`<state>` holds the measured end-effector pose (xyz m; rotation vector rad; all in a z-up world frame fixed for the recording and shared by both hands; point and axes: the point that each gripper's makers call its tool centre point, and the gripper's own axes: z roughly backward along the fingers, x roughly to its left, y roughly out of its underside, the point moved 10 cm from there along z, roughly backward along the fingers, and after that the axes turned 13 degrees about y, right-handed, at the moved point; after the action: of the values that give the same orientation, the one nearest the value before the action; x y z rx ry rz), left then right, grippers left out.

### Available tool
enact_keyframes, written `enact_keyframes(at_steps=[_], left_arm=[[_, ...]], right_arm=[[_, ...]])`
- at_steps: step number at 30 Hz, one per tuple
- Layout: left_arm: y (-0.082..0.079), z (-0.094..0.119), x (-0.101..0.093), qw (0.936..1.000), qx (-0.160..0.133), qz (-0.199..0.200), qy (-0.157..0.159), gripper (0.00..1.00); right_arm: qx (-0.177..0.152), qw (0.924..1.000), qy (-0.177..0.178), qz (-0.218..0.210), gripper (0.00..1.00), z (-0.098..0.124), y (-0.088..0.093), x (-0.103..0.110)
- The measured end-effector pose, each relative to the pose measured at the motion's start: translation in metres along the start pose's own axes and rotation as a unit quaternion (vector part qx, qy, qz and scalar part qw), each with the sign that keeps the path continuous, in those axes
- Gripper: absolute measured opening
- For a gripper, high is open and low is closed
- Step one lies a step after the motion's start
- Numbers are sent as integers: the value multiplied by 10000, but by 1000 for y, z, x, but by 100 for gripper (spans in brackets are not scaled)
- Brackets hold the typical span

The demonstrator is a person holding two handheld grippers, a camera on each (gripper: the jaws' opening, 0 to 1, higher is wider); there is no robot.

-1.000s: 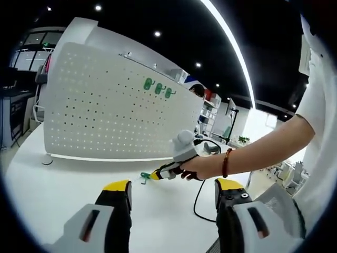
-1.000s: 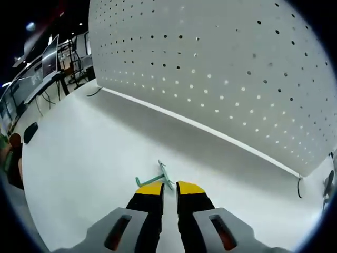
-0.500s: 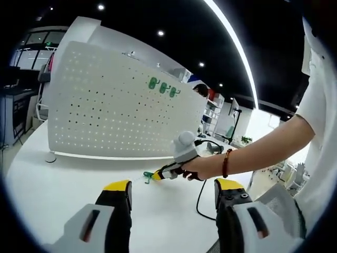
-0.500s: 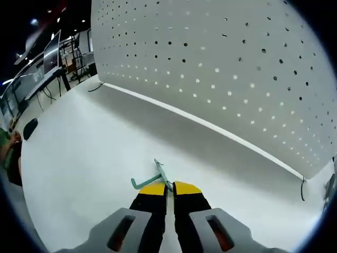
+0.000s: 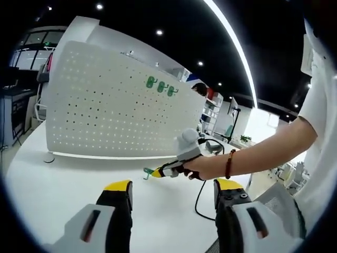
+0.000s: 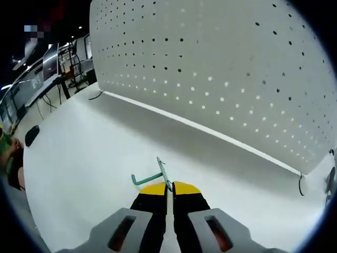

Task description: Insert the hook assembly into the mounting plate slot until the hook locks in place.

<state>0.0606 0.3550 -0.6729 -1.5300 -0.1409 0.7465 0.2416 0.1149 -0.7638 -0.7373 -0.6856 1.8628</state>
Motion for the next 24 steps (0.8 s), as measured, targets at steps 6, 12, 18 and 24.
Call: enact_keyframes(at_steps=[6,12,18,24], left_arm=[[-2,-2,-1,10000,-15,-44,-3,65],[-6,0,-1,9999,-86,-72,8,64],[-9,6,5,9997,-218,6,-107,64],[-11,6,5,9997,-220,1,-110,63]], right_arm=[[-284,9994,-58,-170,1,11,-10,3],[-458,9984,-59,-322,1,22,-14,6],[-692,9964,-76,-492,1,39,-17,7],[-946,9917,-121,-861,1,59,-24,8]])
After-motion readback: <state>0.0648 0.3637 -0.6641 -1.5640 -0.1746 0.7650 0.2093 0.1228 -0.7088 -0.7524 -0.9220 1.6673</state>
